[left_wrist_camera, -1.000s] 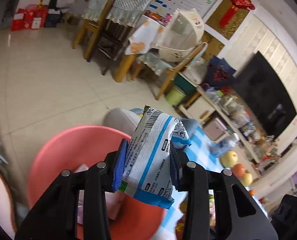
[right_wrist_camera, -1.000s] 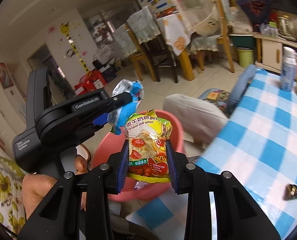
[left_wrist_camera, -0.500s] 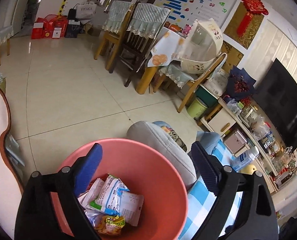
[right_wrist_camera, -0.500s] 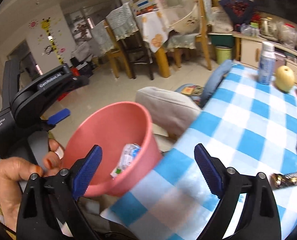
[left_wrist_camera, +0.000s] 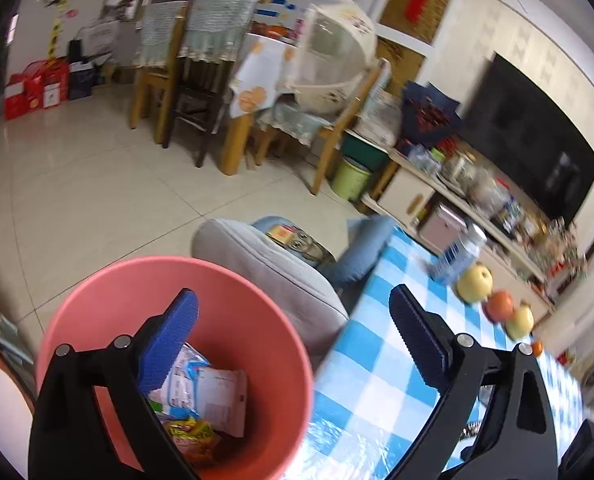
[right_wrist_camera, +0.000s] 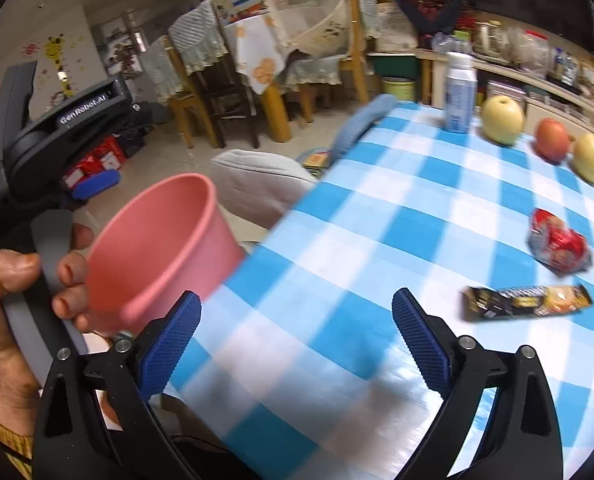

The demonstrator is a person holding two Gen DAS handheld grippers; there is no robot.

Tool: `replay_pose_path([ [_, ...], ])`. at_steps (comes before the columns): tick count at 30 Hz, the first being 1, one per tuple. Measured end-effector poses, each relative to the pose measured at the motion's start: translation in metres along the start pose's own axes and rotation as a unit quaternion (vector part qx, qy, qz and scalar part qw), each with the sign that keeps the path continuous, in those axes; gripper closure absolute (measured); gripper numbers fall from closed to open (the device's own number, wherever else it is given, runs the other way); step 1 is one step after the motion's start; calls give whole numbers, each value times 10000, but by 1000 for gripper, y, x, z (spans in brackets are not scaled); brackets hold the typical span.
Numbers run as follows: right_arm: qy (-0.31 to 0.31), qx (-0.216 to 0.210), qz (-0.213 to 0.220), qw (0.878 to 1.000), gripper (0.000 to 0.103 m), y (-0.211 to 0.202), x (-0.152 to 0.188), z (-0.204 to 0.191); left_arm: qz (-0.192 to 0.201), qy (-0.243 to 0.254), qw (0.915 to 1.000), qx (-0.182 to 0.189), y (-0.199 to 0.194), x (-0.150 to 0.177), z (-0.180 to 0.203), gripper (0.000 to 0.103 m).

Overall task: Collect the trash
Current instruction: 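Move both open tools back over the coffee stick and red snack bag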

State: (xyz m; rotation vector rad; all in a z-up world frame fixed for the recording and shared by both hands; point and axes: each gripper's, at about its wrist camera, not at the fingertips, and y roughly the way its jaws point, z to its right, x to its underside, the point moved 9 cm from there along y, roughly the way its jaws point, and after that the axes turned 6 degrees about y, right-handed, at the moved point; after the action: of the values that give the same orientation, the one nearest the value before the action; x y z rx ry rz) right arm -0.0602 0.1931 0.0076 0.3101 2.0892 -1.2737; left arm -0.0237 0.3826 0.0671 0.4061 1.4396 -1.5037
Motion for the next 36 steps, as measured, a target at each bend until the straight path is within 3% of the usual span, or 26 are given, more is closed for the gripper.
replay_pose_path([
  [12,282,631,164,9975,7,-34,12,57,-219,704,9966,375,2,26,60,5],
  [22,541,858,322,9943,7,-60,18,95,-520,1725,9828,412,6,55,110,5],
  [36,807,1072,547,9894,7,-87,20,140,-628,2251,9695,745,6,80,166,5],
])
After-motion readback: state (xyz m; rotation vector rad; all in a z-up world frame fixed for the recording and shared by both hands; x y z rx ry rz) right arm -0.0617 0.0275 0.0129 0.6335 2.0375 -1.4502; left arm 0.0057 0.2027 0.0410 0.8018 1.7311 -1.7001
